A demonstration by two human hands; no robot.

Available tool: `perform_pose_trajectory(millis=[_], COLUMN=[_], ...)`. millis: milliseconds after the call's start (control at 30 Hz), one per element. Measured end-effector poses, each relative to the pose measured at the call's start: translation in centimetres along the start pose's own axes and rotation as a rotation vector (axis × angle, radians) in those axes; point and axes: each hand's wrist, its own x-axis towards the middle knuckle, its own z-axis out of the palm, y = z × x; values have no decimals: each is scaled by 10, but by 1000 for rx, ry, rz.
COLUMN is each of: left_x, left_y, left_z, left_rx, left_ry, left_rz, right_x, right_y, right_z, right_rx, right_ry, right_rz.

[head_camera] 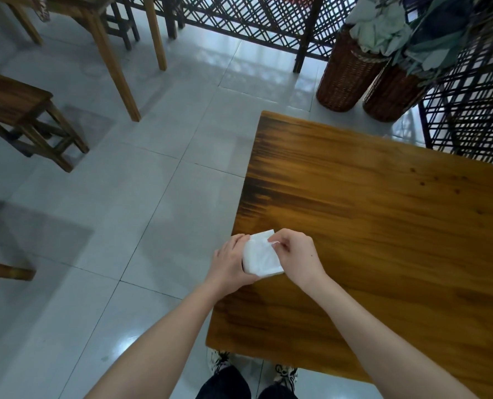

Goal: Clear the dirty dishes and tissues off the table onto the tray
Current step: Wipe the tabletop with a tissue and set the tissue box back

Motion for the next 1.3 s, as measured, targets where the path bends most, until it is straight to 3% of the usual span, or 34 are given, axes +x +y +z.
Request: perform_pose_trajectory(millis=[567,867,1100,1300], left_x=[20,35,21,0], left_y=[28,43,62,80], left_z=[1,-6,4,12], left_rx=[200,271,308,306], left_ry=[31,35,65,98], left_rz=[-64,-110,-113,-101], right_x=[-32,-39,-58,-70], right_y=[6,60,125,178], right_z=[-93,-123,-121,-109], right_rx=[213,68,8,-70], right_ry=[334,436,409,283], right_rz=[-94,-5,85,169])
